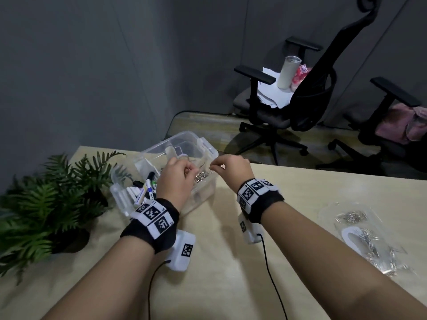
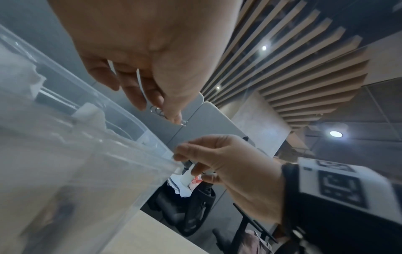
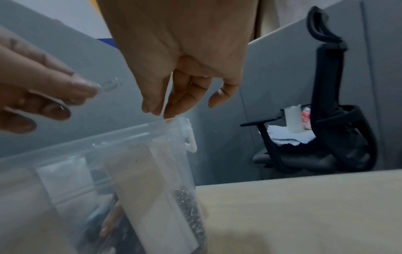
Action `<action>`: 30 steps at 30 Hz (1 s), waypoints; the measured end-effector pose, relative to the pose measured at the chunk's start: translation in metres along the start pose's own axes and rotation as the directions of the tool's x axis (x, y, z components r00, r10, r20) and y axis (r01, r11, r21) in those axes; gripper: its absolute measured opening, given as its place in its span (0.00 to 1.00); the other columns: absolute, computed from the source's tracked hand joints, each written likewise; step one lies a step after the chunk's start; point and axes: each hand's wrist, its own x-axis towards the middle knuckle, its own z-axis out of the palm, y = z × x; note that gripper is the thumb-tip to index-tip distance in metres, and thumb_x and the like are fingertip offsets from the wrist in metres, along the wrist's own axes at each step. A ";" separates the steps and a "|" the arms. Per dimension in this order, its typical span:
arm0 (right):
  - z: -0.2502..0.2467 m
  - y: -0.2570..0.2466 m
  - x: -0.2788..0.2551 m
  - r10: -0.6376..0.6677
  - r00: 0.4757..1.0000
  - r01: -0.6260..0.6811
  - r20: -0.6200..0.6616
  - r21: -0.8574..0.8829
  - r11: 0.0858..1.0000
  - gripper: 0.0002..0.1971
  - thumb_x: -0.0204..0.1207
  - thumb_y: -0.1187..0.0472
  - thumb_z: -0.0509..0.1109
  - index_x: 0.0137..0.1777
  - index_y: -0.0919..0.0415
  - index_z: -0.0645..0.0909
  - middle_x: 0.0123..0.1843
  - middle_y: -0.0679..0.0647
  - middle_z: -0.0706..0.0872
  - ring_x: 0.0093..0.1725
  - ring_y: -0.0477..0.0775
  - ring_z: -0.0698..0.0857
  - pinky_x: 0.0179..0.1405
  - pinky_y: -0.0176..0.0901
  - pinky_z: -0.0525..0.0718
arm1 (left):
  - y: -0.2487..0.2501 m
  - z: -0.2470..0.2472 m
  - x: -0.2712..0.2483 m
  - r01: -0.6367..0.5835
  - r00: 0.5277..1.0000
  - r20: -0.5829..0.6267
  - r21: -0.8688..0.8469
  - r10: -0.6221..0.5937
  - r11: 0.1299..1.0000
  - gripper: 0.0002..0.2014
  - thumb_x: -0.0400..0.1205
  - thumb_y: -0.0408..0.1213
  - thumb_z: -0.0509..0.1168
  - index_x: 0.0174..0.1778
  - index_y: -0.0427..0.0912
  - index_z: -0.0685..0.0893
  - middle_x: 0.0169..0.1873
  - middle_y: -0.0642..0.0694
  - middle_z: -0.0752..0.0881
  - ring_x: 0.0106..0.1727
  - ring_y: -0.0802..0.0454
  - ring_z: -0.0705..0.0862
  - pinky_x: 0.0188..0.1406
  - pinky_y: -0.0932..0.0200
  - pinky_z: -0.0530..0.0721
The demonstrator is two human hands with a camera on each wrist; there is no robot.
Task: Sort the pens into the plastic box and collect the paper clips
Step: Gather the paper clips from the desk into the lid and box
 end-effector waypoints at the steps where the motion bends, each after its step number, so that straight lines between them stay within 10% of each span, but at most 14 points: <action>1: 0.001 0.003 -0.002 0.007 0.999 -0.007 -0.032 0.019 1.000 0.09 0.79 0.49 0.67 0.51 0.47 0.87 0.54 0.44 0.87 0.53 0.50 0.83 0.61 0.52 0.72 | -0.002 0.005 0.005 0.002 1.000 0.015 0.039 -0.002 0.999 0.04 0.80 0.41 0.68 0.40 0.46 0.84 0.47 0.50 0.78 0.50 0.45 0.82 0.55 0.46 0.81; 9: -0.009 0.060 -0.062 0.125 0.976 -0.117 -0.176 0.053 0.992 0.11 0.80 0.50 0.65 0.59 0.47 0.82 0.59 0.45 0.81 0.58 0.49 0.79 0.60 0.49 0.70 | -0.015 0.047 0.028 0.024 0.988 0.132 0.355 -0.075 0.935 0.08 0.80 0.50 0.64 0.42 0.56 0.88 0.53 0.51 0.83 0.51 0.41 0.80 0.59 0.38 0.76; 15: -0.015 0.134 -0.126 0.326 0.939 -0.333 -0.108 -0.059 0.941 0.27 0.76 0.43 0.67 0.74 0.47 0.70 0.72 0.51 0.71 0.73 0.56 0.68 0.69 0.55 0.69 | 0.006 0.056 0.020 0.009 0.997 0.071 0.282 -0.031 0.959 0.16 0.83 0.50 0.57 0.61 0.51 0.83 0.61 0.42 0.80 0.62 0.38 0.76 0.64 0.38 0.75; 19: -0.028 0.184 -0.166 0.508 0.861 -0.504 -0.014 -0.149 0.851 0.35 0.76 0.38 0.65 0.80 0.47 0.58 0.82 0.57 0.58 0.84 0.58 0.49 0.78 0.66 0.56 | 0.064 0.080 -0.009 -0.167 0.986 0.014 0.119 0.167 0.979 0.11 0.83 0.46 0.61 0.57 0.47 0.83 0.55 0.43 0.79 0.59 0.40 0.74 0.61 0.45 0.72; 24: -0.057 0.258 -0.215 0.657 0.754 -0.637 0.009 -0.236 0.734 0.42 0.73 0.30 0.60 0.82 0.47 0.51 0.86 0.58 0.47 0.84 0.62 0.40 0.76 0.77 0.50 | 0.120 0.154 -0.054 -0.318 0.911 0.269 -0.032 0.314 0.948 0.12 0.84 0.49 0.60 0.49 0.47 0.84 0.46 0.52 0.80 0.53 0.49 0.75 0.55 0.51 0.74; 30: -0.083 0.326 -0.251 0.748 0.664 -0.717 0.022 -0.266 0.644 0.45 0.73 0.28 0.55 0.84 0.48 0.44 0.86 0.58 0.41 0.84 0.62 0.38 0.76 0.78 0.51 | 0.163 0.271 -0.099 -0.267 0.783 0.597 0.070 0.174 0.961 0.20 0.84 0.54 0.56 0.67 0.48 0.79 0.66 0.49 0.75 0.68 0.47 0.74 0.68 0.48 0.73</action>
